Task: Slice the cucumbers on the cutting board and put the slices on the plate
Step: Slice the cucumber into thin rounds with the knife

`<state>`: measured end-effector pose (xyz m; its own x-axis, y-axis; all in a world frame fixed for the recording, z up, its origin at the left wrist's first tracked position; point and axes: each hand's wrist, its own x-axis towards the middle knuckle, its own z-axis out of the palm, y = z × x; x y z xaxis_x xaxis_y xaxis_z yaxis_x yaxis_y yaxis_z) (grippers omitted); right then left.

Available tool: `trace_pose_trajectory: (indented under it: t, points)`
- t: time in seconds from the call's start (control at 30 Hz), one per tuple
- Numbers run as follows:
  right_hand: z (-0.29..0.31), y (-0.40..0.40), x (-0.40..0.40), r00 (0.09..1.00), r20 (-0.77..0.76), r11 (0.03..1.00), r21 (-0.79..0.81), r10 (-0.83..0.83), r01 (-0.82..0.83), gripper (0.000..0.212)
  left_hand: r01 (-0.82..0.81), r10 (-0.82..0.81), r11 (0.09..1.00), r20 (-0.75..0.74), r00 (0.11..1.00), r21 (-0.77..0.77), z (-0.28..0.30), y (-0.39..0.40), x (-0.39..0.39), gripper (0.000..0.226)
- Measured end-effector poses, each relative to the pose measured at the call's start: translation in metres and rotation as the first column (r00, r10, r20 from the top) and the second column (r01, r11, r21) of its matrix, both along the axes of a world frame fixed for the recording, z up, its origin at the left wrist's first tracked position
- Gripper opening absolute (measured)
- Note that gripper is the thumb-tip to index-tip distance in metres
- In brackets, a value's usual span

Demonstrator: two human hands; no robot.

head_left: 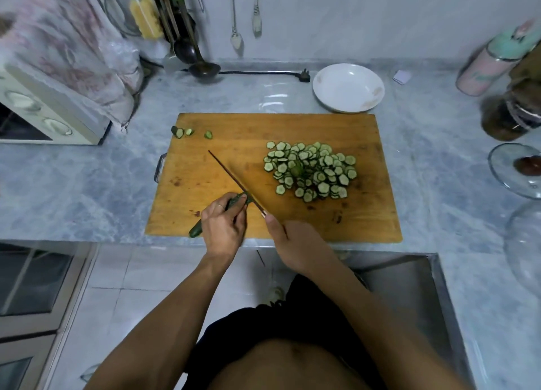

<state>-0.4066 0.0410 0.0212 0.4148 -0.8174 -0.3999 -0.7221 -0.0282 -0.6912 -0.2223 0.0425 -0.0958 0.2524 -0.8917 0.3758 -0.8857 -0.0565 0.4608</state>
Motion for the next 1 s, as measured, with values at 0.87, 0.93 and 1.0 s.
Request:
trace_pose_trajectory:
  t: [0.87, 0.93, 1.0]
  points:
    - [-0.006, -0.006, 0.019, 0.999, -0.023, 0.996, 0.088, -0.023, 0.025, 0.068, -0.04, 0.04, 0.999, 0.051, 0.998, -0.005, 0.001, 0.001, -0.006, 0.025]
    - [-0.011, -0.009, 0.024, 0.999, -0.029, 0.994, 0.102, -0.044, 0.047, 0.069, -0.038, 0.038, 0.999, 0.053, 0.998, -0.012, 0.001, 0.0, -0.007, 0.024]
    - [-0.015, -0.013, 0.029, 0.998, -0.04, 0.993, 0.103, -0.05, 0.054, 0.07, -0.035, 0.035, 0.999, 0.061, 0.997, -0.009, -0.001, 0.0, -0.006, 0.024]
